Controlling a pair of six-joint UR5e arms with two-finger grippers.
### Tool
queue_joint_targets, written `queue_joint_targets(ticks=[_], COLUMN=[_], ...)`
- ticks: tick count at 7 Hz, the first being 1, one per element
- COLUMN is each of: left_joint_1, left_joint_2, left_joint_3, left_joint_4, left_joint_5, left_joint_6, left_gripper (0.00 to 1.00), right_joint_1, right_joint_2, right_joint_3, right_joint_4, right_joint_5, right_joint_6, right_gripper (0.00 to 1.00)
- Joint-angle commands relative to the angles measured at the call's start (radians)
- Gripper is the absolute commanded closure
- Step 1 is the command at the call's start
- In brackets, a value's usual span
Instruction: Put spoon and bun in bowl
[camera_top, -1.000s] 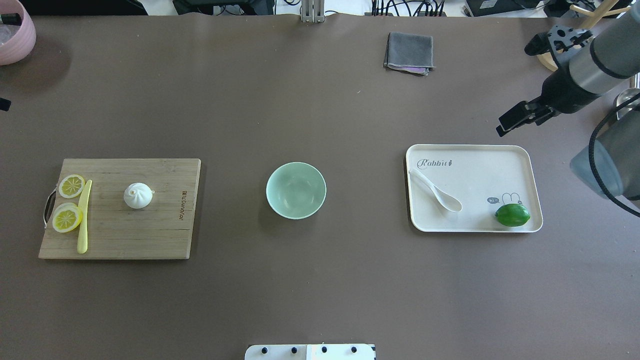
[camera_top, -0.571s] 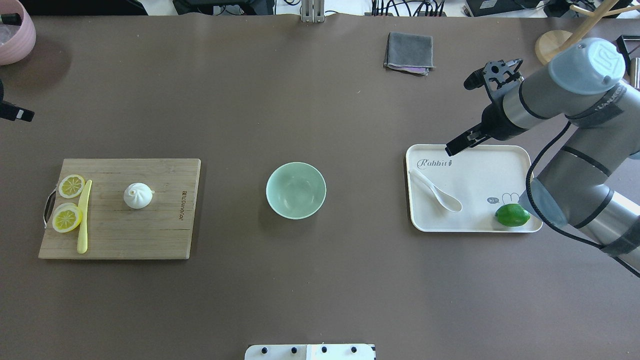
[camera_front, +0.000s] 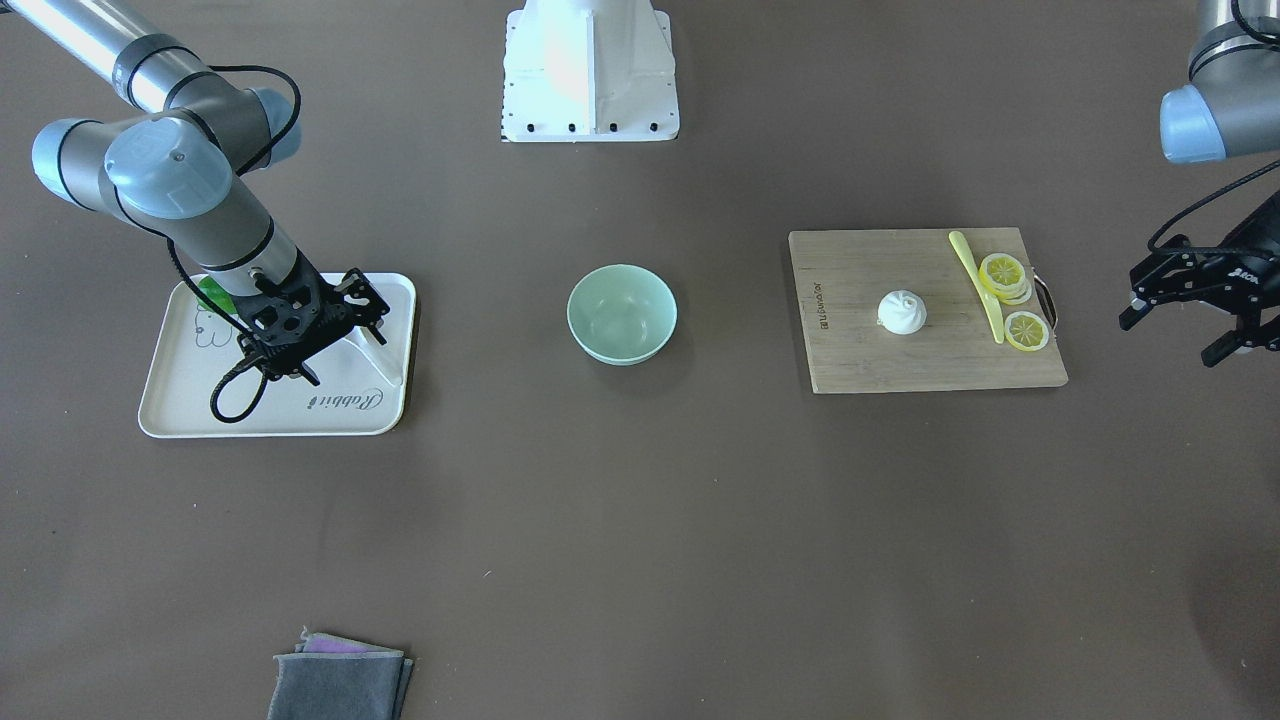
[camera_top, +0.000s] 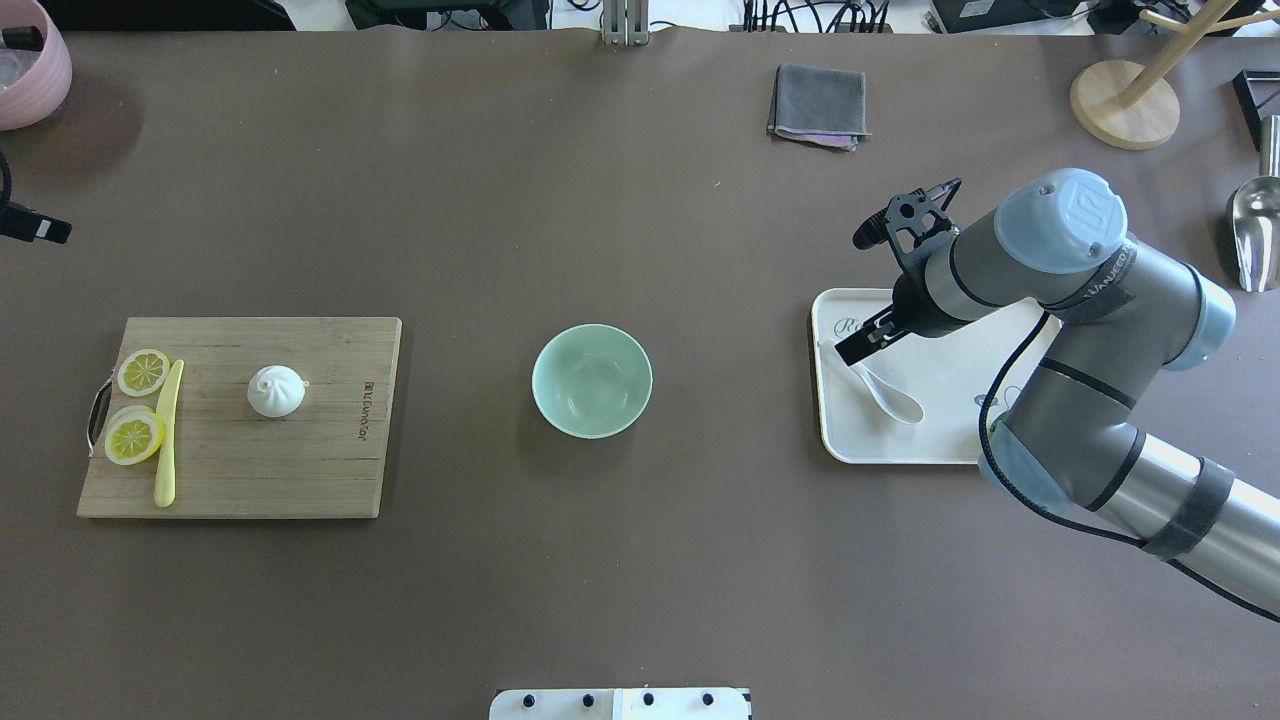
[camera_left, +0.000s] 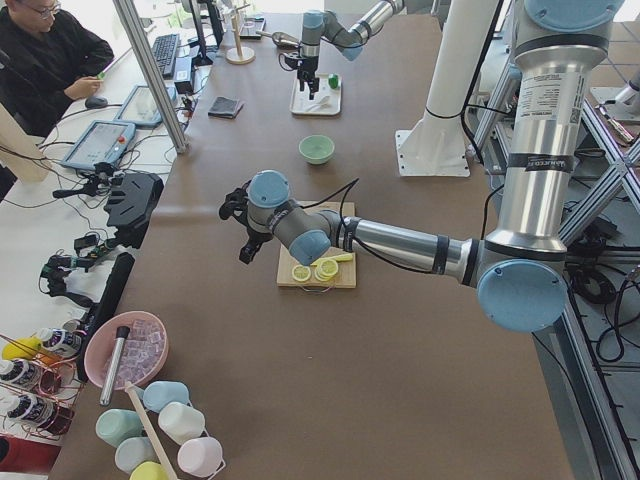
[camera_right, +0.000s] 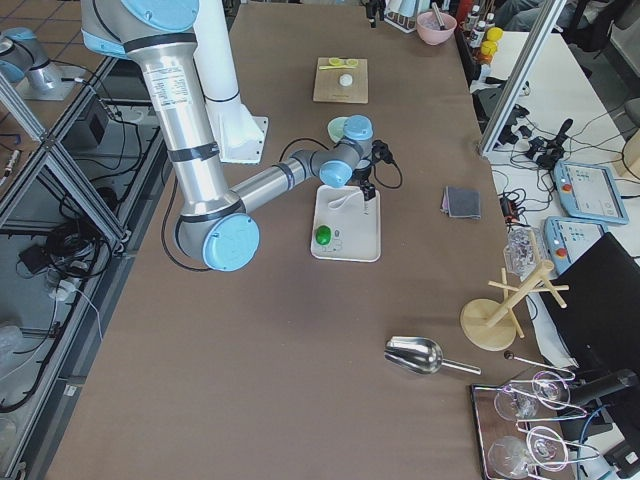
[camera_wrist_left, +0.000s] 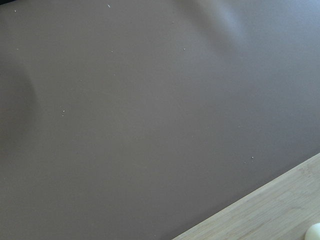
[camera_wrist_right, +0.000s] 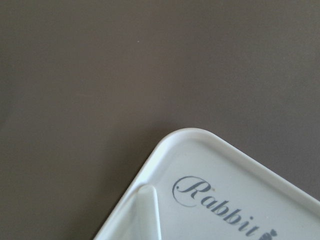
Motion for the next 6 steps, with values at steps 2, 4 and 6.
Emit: queue_joint_targets(ticks=[2,4,6], left_joint_1=[0.0,-0.001,-0.001], left_joint_2=[0.006,0.009,0.009], left_joint_3=[0.0,-0.003,-0.003], left_joint_4=[0.001,0.001,0.001], left_joint_5=[0.0,0.0,0.0], left_joint_6=[0.001,0.001,0.001], left_gripper=[0.02,0.02,0.02], right_joint_1=[-0.032,-0.048,-0.051], right_joint_2=[0.005,0.006,0.005], right_joint_3=[-0.03,-0.026,-0.02], right_joint_4=[0.0,0.0,0.0], right_joint_5=[-0.026,-0.031,-0.034], right_joint_6=[0.002,0.054,0.059], right_gripper=[0.37,0.37,0.41])
